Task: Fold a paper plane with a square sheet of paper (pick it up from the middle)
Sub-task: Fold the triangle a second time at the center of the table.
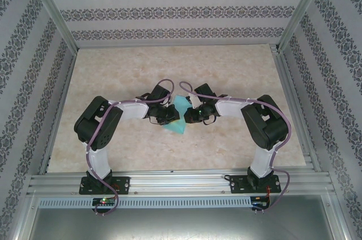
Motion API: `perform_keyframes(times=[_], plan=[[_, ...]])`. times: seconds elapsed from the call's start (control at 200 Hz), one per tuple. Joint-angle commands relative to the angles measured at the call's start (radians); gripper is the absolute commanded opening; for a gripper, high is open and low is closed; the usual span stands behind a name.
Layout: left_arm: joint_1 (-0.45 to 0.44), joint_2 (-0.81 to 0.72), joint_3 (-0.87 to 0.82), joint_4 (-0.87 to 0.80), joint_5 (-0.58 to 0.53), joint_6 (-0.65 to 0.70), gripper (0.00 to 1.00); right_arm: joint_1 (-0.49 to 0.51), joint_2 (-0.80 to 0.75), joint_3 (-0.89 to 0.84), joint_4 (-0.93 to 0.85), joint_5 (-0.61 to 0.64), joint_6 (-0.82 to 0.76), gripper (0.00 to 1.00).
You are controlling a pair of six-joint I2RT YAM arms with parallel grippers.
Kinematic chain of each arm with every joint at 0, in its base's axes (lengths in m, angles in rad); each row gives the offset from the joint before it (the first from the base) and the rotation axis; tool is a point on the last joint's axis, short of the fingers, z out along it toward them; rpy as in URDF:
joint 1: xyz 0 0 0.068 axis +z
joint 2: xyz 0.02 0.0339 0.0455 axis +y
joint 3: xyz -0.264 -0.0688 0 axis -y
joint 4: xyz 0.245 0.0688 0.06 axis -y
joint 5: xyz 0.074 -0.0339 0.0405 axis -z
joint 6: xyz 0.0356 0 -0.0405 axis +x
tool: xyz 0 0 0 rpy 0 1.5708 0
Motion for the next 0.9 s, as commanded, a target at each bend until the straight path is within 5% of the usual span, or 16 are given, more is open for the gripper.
perform_keyframes(times=[0.0, 0.255, 0.37, 0.59, 0.894], plan=[[-0.001, 0.042, -0.036, 0.009, -0.023, 0.007, 0.16, -0.004, -0.005, 0.025, -0.022, -0.002, 0.021, 0.14], [-0.002, 0.039, -0.048, -0.001, -0.031, 0.018, 0.15, -0.014, -0.139, 0.014, -0.065, 0.093, 0.069, 0.38], [-0.001, 0.039, -0.044, -0.002, -0.031, 0.021, 0.15, -0.019, -0.229, -0.042, -0.007, 0.079, 0.148, 0.4], [-0.002, 0.041, -0.037, -0.004, -0.025, 0.022, 0.15, 0.058, -0.238, -0.145, 0.189, -0.095, 0.321, 0.15], [-0.001, 0.04, -0.031, -0.013, -0.022, 0.028, 0.15, 0.128, -0.156, -0.153, 0.213, -0.089, 0.399, 0.09]])
